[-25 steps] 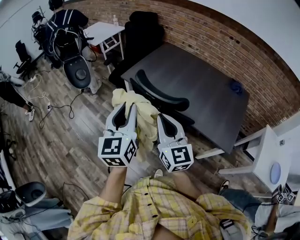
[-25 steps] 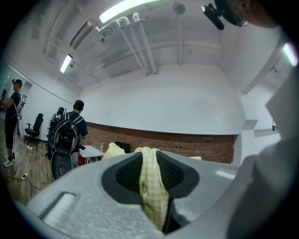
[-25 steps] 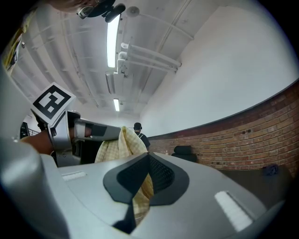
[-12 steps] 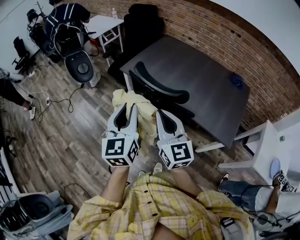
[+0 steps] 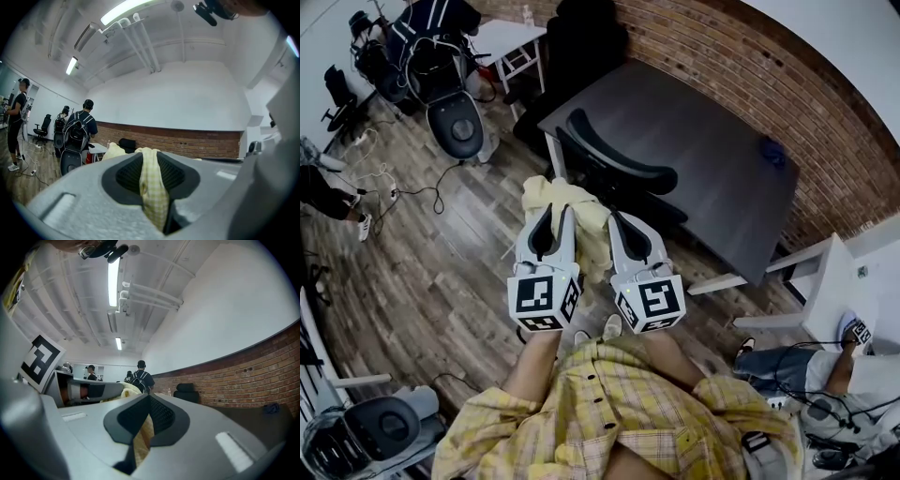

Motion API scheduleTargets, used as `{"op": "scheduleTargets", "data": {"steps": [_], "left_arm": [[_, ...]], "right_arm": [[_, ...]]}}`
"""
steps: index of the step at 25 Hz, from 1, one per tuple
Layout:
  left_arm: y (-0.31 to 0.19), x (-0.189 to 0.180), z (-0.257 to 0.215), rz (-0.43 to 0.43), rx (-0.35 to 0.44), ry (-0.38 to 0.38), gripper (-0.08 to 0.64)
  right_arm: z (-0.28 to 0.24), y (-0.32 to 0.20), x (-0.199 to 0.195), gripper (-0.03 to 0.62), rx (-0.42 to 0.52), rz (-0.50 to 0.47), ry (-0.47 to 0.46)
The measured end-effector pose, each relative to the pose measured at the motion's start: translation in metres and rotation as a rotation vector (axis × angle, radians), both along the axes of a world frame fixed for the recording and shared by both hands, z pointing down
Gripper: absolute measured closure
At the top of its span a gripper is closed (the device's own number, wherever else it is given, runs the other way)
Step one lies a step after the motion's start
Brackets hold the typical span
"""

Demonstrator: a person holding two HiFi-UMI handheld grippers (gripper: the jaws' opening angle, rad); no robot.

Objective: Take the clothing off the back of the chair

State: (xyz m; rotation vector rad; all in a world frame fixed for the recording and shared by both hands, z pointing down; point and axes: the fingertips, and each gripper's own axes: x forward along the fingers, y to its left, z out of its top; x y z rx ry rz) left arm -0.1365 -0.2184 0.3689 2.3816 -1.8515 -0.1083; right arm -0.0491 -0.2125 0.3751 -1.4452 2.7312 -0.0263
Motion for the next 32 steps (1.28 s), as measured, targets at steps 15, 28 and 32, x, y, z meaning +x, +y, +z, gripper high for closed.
{"op": "scheduleTargets", "data": {"steps": [15, 28, 32], "left_arm": [[0.024, 0.015, 0.006, -0.04, 0.012, -0.007, 0.468], [0.031, 0.02, 0.019, -0.056, 0.014, -0.026, 0.468], [0.03, 0.018, 0.021, -0.064, 0.017, -0.037, 0.468]], "right_arm": [[0.0, 0.015, 0.013, 0.595, -0.008, -0.014, -0.004], [0.002, 0.017, 0.013, 0.597, -0.01, -0.021, 0.011], [0.003, 0.015, 0.011, 0.597, -0.011, -0.025, 0.008]]}}
